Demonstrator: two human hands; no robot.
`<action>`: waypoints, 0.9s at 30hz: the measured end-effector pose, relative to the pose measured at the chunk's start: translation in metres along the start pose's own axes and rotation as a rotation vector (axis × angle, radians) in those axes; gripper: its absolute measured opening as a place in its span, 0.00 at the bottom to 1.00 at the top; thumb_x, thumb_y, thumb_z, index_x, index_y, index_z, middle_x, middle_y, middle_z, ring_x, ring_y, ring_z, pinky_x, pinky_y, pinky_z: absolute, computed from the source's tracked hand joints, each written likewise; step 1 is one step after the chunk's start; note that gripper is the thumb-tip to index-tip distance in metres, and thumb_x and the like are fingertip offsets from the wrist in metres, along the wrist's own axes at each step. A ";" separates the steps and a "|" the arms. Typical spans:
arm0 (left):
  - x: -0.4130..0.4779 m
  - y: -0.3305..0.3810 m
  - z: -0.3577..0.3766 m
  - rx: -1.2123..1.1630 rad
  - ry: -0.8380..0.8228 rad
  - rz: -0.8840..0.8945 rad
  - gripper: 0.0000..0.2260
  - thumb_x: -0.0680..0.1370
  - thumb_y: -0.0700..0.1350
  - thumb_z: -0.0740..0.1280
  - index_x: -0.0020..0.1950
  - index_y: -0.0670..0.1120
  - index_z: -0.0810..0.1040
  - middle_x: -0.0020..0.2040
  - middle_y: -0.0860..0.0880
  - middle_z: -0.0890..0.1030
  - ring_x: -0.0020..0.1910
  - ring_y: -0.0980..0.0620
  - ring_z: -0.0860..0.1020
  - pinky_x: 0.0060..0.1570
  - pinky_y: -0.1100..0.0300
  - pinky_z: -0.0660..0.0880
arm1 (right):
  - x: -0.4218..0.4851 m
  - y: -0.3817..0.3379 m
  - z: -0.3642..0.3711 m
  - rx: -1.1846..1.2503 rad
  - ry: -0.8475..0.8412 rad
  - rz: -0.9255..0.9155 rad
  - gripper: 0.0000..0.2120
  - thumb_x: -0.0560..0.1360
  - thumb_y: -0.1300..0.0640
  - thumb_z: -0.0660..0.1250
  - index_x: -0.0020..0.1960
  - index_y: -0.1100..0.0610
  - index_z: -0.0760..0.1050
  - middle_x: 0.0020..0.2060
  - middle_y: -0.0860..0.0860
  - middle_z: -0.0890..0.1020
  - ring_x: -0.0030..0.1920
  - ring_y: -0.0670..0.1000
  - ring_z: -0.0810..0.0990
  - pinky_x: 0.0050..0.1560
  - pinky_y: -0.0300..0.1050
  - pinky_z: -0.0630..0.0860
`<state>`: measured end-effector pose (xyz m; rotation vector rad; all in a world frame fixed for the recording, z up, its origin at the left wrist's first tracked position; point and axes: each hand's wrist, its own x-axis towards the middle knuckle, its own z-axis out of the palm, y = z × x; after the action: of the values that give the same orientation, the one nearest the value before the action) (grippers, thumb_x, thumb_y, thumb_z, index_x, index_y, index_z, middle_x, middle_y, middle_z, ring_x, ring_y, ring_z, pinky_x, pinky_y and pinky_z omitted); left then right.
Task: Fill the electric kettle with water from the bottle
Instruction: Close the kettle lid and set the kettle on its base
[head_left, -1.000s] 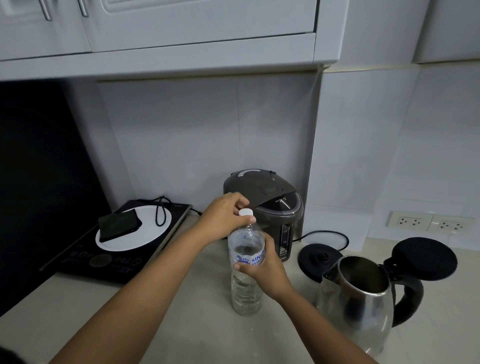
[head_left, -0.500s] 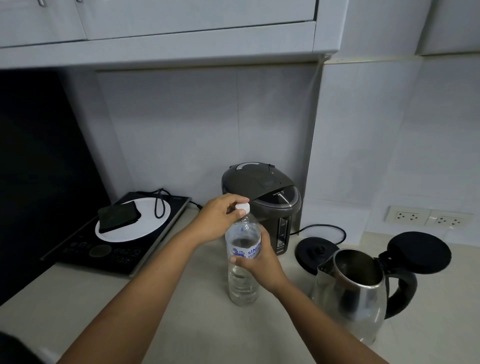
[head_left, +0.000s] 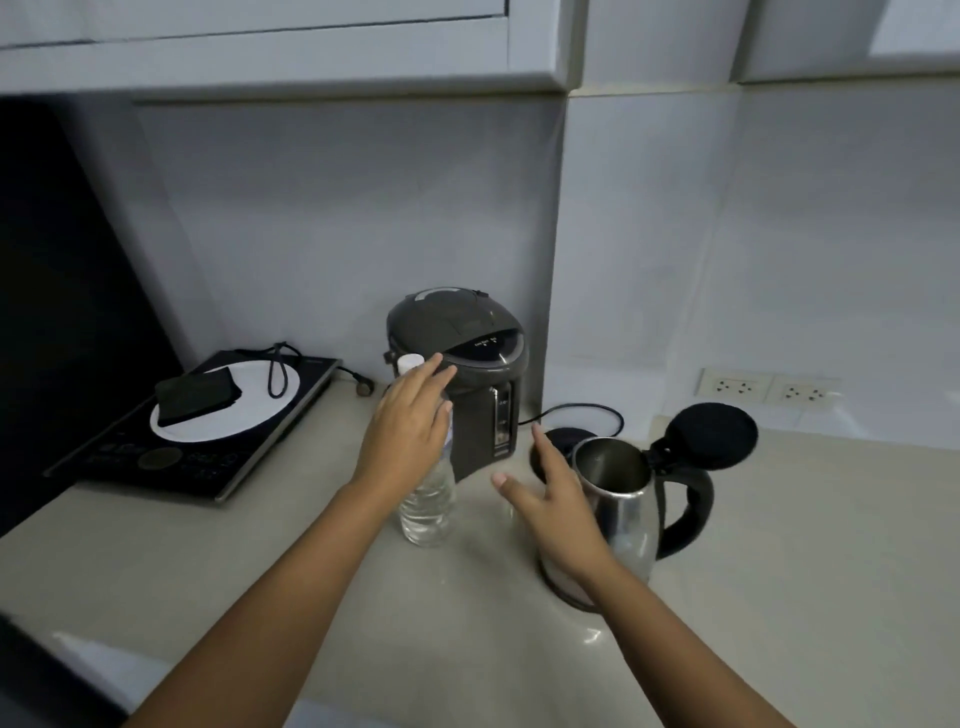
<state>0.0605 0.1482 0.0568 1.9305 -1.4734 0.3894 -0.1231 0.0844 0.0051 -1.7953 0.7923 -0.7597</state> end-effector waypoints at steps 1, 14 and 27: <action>-0.009 0.009 0.007 -0.034 -0.010 -0.012 0.18 0.80 0.41 0.62 0.70 0.43 0.72 0.72 0.45 0.71 0.70 0.46 0.69 0.69 0.51 0.66 | -0.009 0.001 -0.012 0.035 0.030 -0.007 0.36 0.75 0.45 0.70 0.78 0.43 0.57 0.75 0.41 0.63 0.74 0.42 0.62 0.74 0.48 0.62; -0.079 0.095 0.118 -0.622 -0.476 -0.541 0.52 0.66 0.59 0.76 0.79 0.51 0.48 0.78 0.52 0.59 0.76 0.52 0.59 0.73 0.57 0.58 | -0.064 0.051 -0.146 0.118 0.410 0.137 0.25 0.78 0.50 0.67 0.73 0.49 0.67 0.66 0.46 0.75 0.61 0.48 0.75 0.56 0.40 0.69; -0.066 0.101 0.143 -0.831 -0.427 -0.660 0.42 0.63 0.52 0.80 0.70 0.54 0.61 0.58 0.57 0.77 0.61 0.54 0.75 0.62 0.55 0.71 | -0.028 0.060 -0.179 -0.007 0.208 0.079 0.26 0.79 0.50 0.65 0.74 0.35 0.63 0.68 0.35 0.73 0.65 0.50 0.75 0.60 0.45 0.68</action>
<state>-0.0774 0.0879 -0.0539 1.6816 -0.8933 -0.8460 -0.2910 -0.0061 0.0002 -1.6983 0.9971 -0.9026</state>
